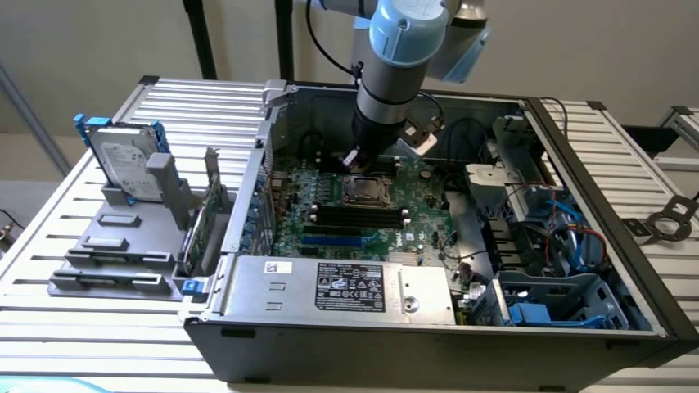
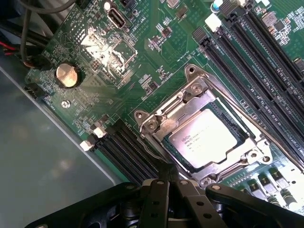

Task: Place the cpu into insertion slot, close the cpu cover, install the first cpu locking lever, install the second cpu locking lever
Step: 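Install the first cpu locking lever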

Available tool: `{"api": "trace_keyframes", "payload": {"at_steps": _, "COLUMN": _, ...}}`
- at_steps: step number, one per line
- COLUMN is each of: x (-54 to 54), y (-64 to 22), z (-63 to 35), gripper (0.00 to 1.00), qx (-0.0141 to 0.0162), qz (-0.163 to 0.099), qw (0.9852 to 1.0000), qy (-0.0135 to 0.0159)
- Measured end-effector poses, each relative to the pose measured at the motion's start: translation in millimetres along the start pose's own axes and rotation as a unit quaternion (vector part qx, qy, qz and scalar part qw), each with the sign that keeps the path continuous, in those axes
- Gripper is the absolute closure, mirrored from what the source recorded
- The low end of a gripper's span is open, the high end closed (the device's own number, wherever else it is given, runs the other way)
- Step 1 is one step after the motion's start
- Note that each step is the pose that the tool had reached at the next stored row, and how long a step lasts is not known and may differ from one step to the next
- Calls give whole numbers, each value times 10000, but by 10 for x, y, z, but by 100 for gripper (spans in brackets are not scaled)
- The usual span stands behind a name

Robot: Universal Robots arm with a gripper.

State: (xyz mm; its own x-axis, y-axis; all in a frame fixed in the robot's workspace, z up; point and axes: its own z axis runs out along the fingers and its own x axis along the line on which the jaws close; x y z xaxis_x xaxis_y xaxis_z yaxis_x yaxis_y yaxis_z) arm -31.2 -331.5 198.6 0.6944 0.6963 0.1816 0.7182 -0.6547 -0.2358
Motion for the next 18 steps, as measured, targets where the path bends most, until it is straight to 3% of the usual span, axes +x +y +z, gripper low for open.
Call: {"api": "trace_keyframes", "payload": {"at_steps": 18, "x": -40, "y": -79, "z": 12, "gripper": 89, "qx": 7, "qz": 3, "qw": 10000, "qy": -6}}
